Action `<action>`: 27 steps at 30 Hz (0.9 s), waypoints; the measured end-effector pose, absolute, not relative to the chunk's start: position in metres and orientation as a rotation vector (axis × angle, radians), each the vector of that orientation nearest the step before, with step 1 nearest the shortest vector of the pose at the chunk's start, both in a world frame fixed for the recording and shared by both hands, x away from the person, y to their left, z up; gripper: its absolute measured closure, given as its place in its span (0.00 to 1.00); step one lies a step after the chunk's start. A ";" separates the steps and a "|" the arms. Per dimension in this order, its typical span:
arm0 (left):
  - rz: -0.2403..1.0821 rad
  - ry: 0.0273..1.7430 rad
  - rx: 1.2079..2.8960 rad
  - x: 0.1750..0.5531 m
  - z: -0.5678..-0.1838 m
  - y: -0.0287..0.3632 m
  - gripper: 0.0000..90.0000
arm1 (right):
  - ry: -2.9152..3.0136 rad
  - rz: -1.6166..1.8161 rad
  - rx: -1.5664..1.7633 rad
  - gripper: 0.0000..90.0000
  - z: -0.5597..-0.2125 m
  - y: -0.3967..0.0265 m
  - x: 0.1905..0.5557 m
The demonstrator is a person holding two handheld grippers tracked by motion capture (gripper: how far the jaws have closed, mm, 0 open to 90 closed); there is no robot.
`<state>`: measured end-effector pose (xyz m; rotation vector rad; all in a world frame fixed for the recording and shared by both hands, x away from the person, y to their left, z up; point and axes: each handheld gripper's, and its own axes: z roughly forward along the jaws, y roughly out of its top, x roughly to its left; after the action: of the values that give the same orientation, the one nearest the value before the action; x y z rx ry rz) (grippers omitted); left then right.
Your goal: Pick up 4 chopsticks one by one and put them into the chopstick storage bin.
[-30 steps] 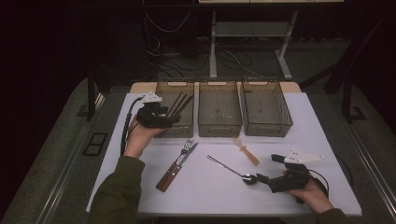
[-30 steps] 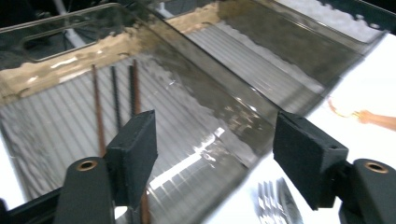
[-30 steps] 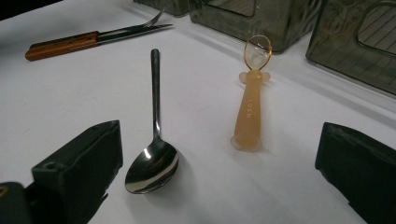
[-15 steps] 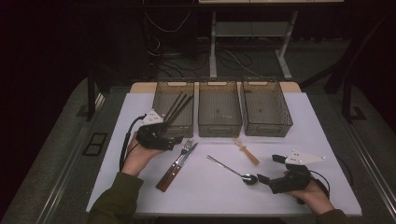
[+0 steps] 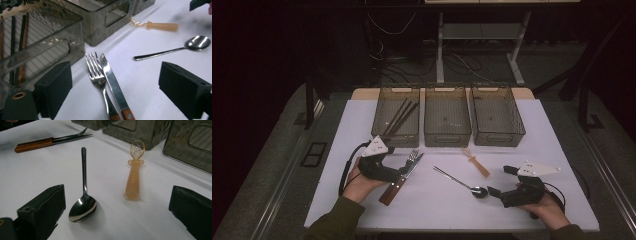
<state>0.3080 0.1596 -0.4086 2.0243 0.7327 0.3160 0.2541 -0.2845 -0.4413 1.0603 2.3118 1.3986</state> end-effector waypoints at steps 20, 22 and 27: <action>0.228 0.673 2.036 0.277 -0.437 0.166 0.00 | 2.316 1.394 1.062 0.01 -0.442 -0.284 0.254; 0.218 0.679 2.039 0.276 -0.439 0.167 0.00 | 2.317 1.393 1.061 0.01 -0.442 -0.283 0.254; 0.211 0.697 2.033 0.277 -0.440 0.169 0.00 | 2.326 1.385 1.067 0.01 -0.441 -0.284 0.254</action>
<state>0.2768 0.1687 -0.4396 2.0331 0.6969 0.2106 0.2543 -0.2839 -0.4412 1.0675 2.3260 1.3845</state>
